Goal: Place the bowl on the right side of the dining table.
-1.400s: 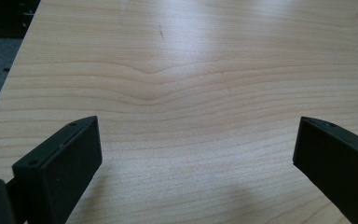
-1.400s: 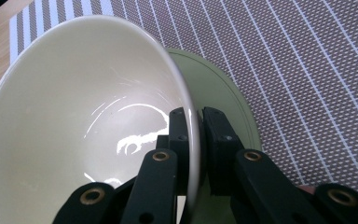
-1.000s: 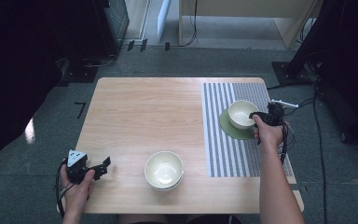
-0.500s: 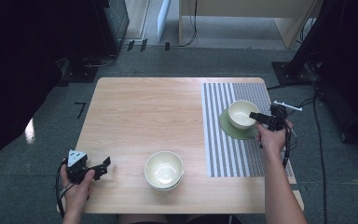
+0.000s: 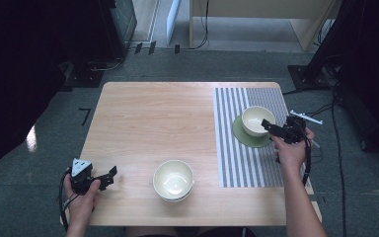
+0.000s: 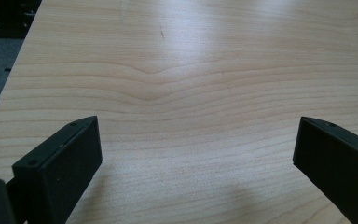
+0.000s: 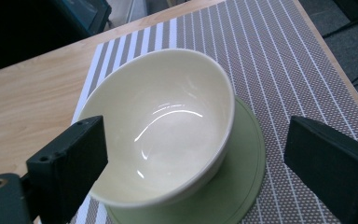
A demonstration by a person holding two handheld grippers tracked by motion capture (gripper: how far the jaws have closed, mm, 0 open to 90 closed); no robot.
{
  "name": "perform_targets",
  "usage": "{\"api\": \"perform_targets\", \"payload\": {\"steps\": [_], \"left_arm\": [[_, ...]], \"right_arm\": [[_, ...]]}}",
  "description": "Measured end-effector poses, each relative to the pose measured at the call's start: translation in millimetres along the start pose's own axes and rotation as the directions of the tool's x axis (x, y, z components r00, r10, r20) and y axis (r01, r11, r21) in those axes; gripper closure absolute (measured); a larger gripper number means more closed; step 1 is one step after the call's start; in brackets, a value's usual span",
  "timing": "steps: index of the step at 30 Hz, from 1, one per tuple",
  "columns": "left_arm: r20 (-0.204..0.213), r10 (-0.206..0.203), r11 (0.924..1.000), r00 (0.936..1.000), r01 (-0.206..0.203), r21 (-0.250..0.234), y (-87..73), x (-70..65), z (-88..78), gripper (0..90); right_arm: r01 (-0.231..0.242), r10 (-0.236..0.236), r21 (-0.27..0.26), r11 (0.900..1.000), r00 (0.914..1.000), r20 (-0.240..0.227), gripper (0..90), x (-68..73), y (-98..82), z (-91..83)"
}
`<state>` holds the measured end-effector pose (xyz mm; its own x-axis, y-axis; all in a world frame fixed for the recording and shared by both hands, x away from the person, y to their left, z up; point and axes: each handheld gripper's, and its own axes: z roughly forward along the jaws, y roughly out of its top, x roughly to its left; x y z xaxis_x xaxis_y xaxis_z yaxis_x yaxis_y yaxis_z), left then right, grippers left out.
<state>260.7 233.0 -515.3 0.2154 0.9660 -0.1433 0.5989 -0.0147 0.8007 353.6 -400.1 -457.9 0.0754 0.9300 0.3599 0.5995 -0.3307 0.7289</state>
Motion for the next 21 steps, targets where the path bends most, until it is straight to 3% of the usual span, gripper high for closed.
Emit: {"api": "perform_targets", "payload": {"steps": [6, 21], "left_arm": [[-0.001, 0.000, 1.0000, 1.0000, 0.000, 0.000, 0.0, -0.1, 0.0, 0.8], [-0.003, 0.003, 1.0000, 1.0000, -0.003, -0.002, -0.1, -0.5, -0.1, 0.8]], "right_arm": [[0.068, -0.068, -0.009, 0.998, 0.9977, -0.003, 0.5, 5.6, -5.5, -10.8], [0.090, -0.090, -0.028, 0.996, 0.9959, -0.007, 0.0, 7.4, -22.2, -23.6]]}}
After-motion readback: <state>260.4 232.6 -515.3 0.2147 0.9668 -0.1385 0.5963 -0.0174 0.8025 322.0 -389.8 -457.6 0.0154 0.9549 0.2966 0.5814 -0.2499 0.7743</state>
